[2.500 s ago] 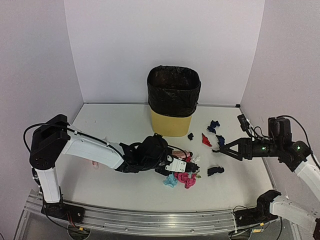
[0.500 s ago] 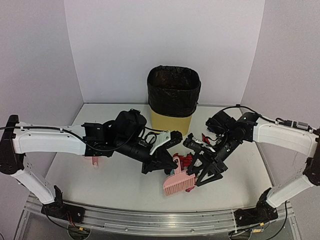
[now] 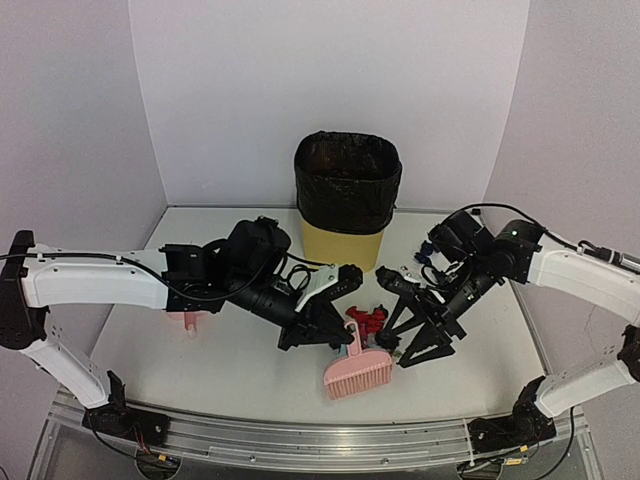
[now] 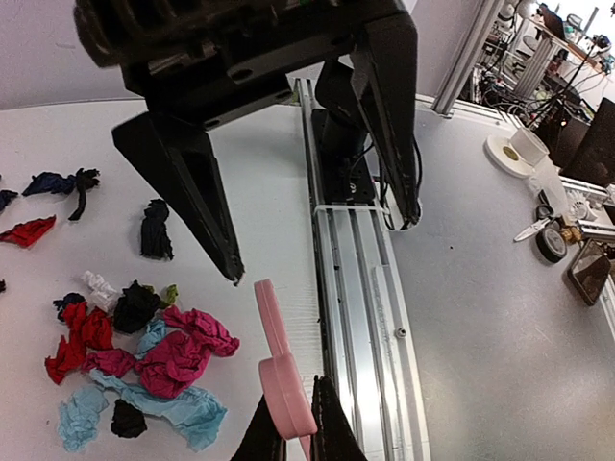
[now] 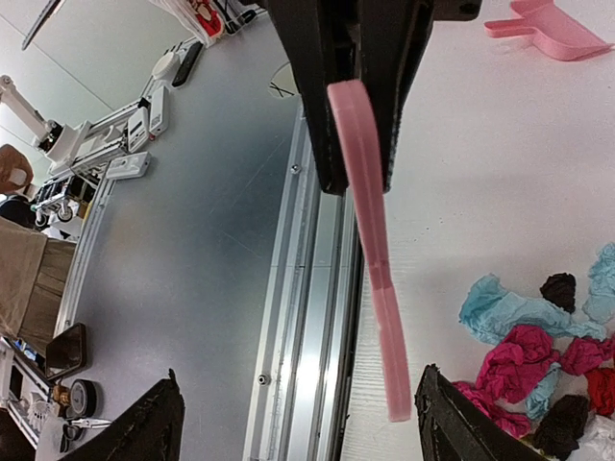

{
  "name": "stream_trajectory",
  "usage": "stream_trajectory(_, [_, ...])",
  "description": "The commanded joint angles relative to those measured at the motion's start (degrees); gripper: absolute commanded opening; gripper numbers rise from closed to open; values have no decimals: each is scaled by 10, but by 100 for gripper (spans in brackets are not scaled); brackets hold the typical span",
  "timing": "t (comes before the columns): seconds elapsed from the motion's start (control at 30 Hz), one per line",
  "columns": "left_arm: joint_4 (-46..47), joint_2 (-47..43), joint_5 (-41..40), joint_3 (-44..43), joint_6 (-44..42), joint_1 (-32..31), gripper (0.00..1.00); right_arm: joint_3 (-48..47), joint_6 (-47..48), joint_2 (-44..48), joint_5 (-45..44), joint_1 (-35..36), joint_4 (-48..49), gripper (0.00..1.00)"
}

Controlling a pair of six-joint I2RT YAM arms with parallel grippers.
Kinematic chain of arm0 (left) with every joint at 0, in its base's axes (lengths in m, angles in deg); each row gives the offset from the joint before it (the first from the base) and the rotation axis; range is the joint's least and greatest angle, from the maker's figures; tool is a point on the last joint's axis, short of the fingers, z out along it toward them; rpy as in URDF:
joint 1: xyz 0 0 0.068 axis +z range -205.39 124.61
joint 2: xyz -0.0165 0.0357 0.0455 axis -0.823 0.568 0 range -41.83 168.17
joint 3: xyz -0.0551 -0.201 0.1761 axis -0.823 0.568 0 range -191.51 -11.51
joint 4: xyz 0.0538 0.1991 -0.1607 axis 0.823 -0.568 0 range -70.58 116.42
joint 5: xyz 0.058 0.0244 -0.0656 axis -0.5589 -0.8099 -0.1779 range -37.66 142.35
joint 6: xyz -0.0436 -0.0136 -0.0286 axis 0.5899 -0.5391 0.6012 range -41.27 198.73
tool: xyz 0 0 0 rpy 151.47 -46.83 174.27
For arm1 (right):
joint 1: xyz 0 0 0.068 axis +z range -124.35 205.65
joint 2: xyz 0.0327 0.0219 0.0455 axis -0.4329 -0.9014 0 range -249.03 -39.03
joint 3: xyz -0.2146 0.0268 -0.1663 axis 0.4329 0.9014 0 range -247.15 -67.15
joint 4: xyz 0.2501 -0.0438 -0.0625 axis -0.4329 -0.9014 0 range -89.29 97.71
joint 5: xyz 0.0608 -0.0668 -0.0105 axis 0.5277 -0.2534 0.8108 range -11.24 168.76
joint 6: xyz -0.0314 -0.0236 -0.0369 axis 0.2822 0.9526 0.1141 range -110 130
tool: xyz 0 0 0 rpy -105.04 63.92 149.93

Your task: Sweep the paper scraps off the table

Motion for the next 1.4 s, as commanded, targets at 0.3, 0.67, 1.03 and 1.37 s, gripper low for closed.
stream_trajectory(0.3, [79,-19,0,-34,44,-2,0,-37,-41,-81,-17,17,11,78])
stream_trajectory(0.67, [72,-12,-39,-39,38,-2,3,-37,-53,-76,-17,28,26,3])
stream_trajectory(1.03, [258,-117,-240,117,161,-2,100,60,-261,48,-159,27,283,0])
stream_trajectory(1.37, [481,-102,-263,228,290,-2,100,162,-579,144,-286,27,598,0])
